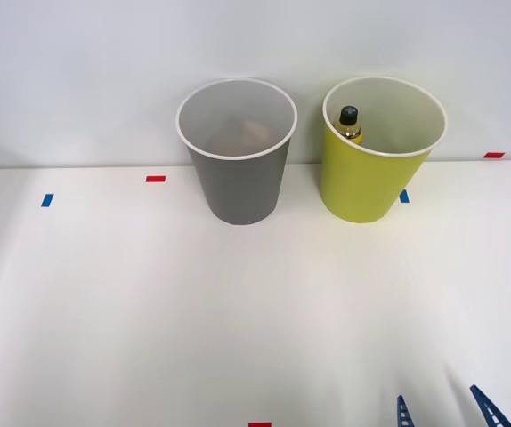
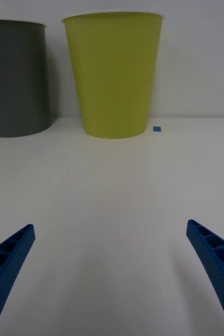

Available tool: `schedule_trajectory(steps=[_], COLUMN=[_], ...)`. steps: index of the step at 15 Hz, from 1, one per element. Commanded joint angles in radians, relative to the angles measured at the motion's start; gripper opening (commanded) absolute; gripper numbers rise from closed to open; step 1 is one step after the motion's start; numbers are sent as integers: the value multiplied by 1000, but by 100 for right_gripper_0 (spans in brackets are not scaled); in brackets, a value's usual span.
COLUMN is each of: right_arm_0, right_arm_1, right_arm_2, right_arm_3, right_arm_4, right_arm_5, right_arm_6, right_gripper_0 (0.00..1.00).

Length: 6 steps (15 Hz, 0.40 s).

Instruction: Put cans in the gray bin, plastic bottles in the light green bin

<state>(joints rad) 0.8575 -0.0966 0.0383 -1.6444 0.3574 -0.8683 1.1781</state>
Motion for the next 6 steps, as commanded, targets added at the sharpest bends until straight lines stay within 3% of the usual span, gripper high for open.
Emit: schedule_trajectory(steps=[1,6], right_arm_0=[0,0], right_arm_1=[0,0], right_arm_2=[0,0], right_arm_3=[0,0], right_arm_4=[0,0], right_arm_5=[0,0], right_arm_6=[0,0], right_gripper_0=[100,100])
